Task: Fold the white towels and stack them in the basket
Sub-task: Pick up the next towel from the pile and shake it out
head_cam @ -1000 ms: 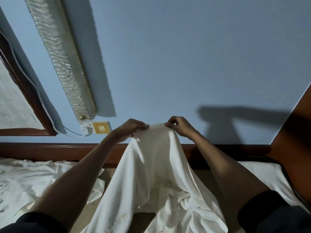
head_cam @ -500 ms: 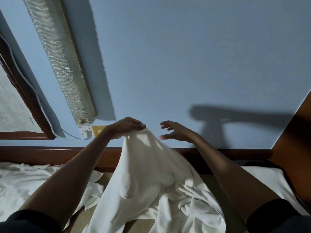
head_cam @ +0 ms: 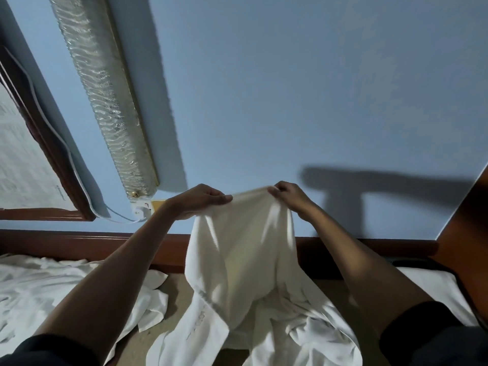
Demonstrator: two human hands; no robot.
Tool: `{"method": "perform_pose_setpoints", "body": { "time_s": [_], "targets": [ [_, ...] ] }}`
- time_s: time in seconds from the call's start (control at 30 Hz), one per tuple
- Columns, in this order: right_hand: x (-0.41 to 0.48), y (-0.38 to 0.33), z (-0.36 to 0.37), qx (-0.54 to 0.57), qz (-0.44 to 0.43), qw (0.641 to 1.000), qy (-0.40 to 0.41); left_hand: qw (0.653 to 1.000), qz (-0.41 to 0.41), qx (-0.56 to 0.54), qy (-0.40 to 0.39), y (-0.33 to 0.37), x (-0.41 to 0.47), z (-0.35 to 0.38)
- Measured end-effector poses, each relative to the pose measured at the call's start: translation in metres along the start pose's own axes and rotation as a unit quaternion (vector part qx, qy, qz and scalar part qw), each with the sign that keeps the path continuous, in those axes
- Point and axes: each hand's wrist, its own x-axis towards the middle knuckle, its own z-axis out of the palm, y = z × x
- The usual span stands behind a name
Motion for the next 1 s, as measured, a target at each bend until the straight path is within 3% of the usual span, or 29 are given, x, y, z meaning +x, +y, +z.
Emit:
{"method": "perform_pose_setpoints", "body": {
  "time_s": [0.1, 0.17, 0.43, 0.63, 1.0],
  "targets": [
    [0.011, 0.018, -0.017, -0.001, 0.032, 0.992, 0.123, 1.0, -0.012, 0.001, 0.013, -0.003, -0.005, -0.013],
    [0.013, 0.028, -0.027, -0.013, 0.042, 0.987, 0.156, 0.999, -0.017, -0.002, 0.032, -0.005, -0.008, -0.02],
    [0.015, 0.015, -0.036, -0.043, 0.011, 0.978, 0.203, 0.986, 0.007, 0.119, 0.114, -0.001, -0.01, -0.049],
    [0.017, -0.002, -0.028, -0.042, 0.038, 0.973, 0.223, 0.977, 0.027, 0.1, 0.185, -0.009, -0.011, -0.055],
    [0.018, -0.009, -0.02, -0.052, 0.044, 0.973, 0.222, 0.963, 0.025, 0.13, 0.235, -0.011, -0.008, -0.05]
  ]
}}
